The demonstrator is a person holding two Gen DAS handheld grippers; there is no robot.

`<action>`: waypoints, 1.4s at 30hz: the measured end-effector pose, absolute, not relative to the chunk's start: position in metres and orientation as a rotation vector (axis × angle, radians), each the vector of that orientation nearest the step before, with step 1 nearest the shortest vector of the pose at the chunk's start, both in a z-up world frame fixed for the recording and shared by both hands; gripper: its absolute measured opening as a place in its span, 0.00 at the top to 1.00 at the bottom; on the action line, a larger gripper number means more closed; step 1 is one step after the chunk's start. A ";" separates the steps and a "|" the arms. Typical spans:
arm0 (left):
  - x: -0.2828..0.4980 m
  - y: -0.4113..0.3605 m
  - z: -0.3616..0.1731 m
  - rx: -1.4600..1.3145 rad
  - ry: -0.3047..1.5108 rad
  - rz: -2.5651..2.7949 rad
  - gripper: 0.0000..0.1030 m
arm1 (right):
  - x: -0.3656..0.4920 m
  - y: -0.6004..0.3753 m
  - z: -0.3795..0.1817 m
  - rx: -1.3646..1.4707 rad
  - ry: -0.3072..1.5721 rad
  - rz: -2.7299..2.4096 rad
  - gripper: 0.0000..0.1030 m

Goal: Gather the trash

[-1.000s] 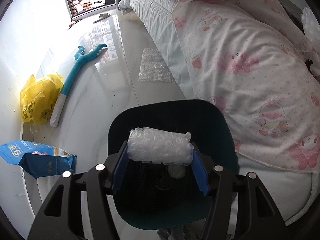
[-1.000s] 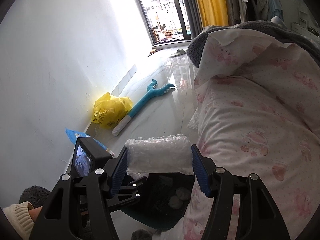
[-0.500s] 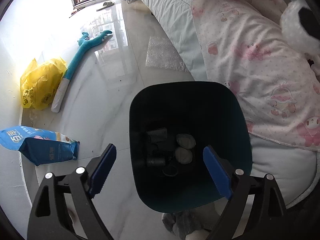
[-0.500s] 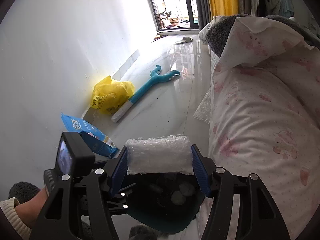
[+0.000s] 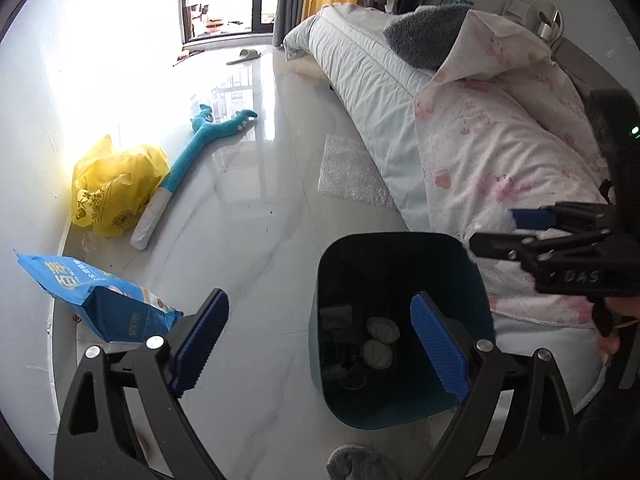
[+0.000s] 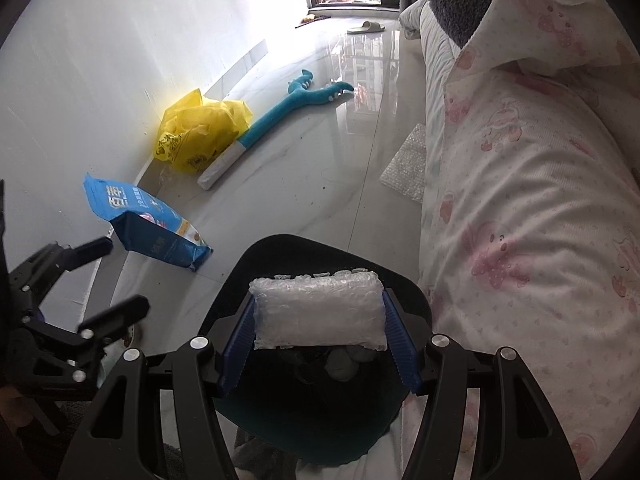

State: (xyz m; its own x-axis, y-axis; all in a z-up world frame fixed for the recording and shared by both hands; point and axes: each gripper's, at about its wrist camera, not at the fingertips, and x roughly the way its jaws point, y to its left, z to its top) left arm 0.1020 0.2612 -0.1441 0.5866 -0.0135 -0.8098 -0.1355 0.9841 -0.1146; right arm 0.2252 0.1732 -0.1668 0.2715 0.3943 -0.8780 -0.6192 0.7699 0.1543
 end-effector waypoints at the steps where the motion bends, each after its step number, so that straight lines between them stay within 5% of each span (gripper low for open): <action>1: 0.100 0.261 -0.138 -0.169 0.918 0.066 0.09 | 0.225 0.175 -0.170 -0.242 1.112 0.689 0.40; 16: 0.083 0.260 -0.077 -0.150 0.700 0.085 0.09 | 0.222 0.187 -0.209 -0.389 1.227 0.653 0.39; 19: 0.082 0.254 -0.063 -0.140 0.652 0.075 0.09 | 0.220 0.189 -0.208 -0.414 1.229 0.655 0.30; 42: 0.106 0.189 -0.007 -0.160 0.504 -0.048 0.09 | 0.209 0.127 -0.102 -0.261 0.851 0.692 0.24</action>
